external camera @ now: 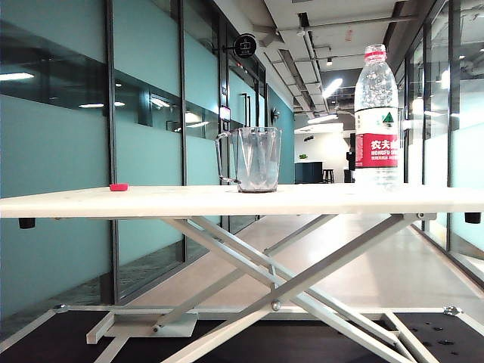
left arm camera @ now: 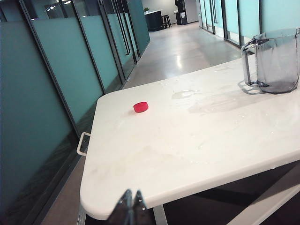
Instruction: Pick up the mineral water bottle on the table and pour water into the mug until it's half full.
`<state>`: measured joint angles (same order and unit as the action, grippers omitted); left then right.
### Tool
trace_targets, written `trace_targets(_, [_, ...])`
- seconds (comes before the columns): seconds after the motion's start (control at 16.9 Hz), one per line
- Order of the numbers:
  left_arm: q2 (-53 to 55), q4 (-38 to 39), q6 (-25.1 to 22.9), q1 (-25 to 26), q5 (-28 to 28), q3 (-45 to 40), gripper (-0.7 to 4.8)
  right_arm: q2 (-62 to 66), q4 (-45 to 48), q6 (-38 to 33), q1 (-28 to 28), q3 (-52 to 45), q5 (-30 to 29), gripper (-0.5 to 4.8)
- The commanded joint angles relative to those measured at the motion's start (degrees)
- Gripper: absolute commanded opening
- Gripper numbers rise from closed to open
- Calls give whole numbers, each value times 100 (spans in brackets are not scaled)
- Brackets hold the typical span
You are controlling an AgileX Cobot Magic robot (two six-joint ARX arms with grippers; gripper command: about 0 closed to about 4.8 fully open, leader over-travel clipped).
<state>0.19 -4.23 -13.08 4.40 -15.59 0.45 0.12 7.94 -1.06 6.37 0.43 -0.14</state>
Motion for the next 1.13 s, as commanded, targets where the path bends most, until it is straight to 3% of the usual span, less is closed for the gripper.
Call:
trace_targets(0.06, [2,-52,20,2,-4,13,-5,-7,72,-24,-2,-11,9,0])
trace_targets(0.53, [2,-57,22,0,-9,13,-5,-7,85,-39,-4,-11,-4,0])
trace_targets(0.65, [2,-52,553,0,-442,13,-5,-9,94,-599,-2,-11,-415,0])
trace_targets(0.77, [2,28,951,0,-1357,13,-5,-7,96,-949,-4,-11,-1119,0])
trace_targets(0.89, [2,127,1027,0,-2400,13,-5,-7,87,-949,-4,-13,-1967,0])
trace_targets(1.07, [2,404,1012,0,-2575,13,-5,-7,98,-960,-15,-11,-2437,1])
trace_targets(1.13, [2,496,1012,0,-2566,13,-5,2,120,-1248,-72,4,-2444,5])
